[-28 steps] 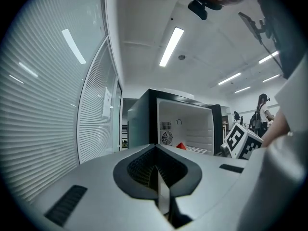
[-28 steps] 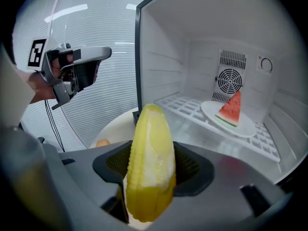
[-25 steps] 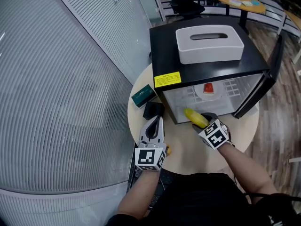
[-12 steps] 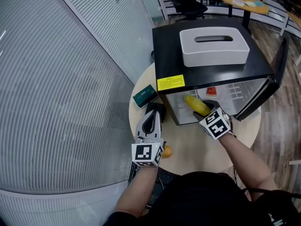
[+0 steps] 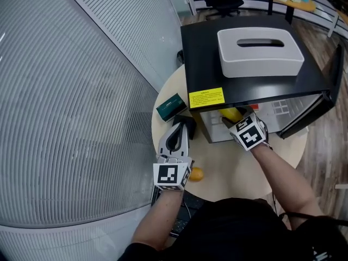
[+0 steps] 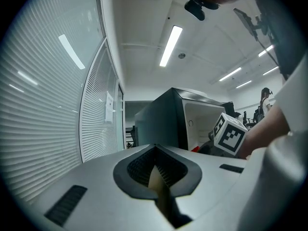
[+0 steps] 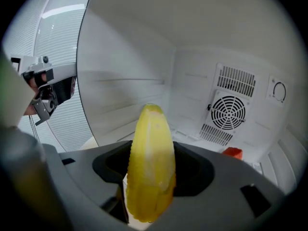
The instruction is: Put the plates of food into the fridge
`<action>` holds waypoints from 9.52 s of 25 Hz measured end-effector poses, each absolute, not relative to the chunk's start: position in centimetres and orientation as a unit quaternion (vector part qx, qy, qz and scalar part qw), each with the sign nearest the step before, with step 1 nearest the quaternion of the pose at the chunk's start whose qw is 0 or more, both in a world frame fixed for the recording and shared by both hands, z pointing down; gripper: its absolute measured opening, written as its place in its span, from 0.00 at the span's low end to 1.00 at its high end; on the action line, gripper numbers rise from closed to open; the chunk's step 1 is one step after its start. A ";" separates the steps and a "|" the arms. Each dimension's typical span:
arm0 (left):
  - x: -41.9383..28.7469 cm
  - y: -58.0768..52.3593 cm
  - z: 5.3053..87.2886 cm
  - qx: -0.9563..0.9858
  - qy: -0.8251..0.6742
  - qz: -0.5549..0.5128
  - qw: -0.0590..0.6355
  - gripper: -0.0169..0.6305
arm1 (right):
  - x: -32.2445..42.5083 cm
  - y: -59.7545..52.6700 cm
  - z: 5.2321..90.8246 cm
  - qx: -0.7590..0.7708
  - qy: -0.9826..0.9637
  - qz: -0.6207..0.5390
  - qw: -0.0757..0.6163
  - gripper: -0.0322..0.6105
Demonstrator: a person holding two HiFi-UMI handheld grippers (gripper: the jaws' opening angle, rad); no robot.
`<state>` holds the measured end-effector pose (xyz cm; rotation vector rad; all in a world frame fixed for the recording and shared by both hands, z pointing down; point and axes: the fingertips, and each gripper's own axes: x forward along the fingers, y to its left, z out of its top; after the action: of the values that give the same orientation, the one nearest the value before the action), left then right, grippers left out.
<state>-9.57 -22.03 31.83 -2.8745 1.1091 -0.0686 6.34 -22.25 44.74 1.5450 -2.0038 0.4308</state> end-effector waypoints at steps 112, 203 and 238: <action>-34.0 -11.5 40.1 -0.813 0.575 -0.078 -0.042 0.03 | -21.7 -8.7 63.1 0.227 -0.886 0.109 0.389 0.60; -0.8 -14.0 30.6 -0.970 0.242 -0.003 0.001 0.03 | 14.3 -9.6 45.1 0.638 -0.714 0.167 0.238 0.59; 5.3 -17.5 30.7 -0.979 0.204 -0.008 -0.007 0.03 | 26.1 -15.1 43.9 0.768 -0.586 0.167 0.198 0.59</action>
<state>5.30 -17.52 30.74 -3.0884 0.6437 -0.0260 26.12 -15.07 43.85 2.1473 -1.6405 0.4660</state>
